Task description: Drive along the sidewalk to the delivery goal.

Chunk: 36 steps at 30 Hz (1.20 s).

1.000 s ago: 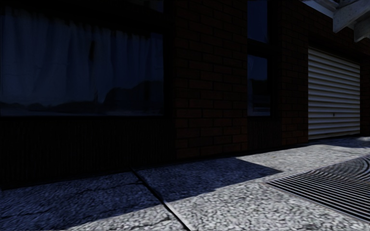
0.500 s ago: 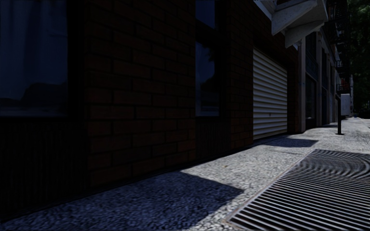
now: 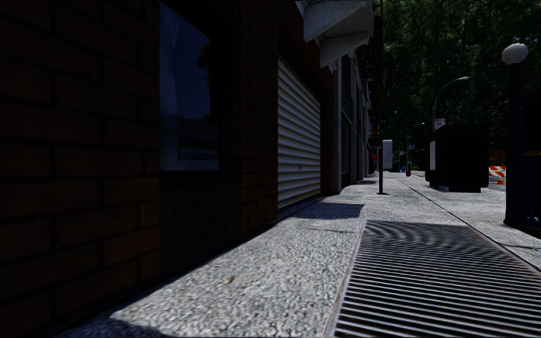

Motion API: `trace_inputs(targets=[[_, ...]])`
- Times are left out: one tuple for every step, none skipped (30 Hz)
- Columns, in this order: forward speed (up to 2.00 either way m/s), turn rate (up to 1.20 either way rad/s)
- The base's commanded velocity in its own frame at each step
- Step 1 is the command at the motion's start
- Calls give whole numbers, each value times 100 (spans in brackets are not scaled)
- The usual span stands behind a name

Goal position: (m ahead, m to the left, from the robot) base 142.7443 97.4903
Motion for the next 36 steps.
trace_inputs(targets=[[200,-79],[200,-79],[200,-79],[200,-79],[200,-79],[200,-79],[200,-79],[200,-79],[200,-79],[200,-79],[200,-79],[200,-79],[200,-79],[200,-79],[200,-79],[200,-73],[200,-1],[200,0],[200,0],[200,0],[200,0],[200,0],[200,0],[200,0],[200,0],[200,0],[200,0],[200,0],[200,0],[200,0],[200,0],[200,0],[200,0],[200,0],[200,0],[200,0]])
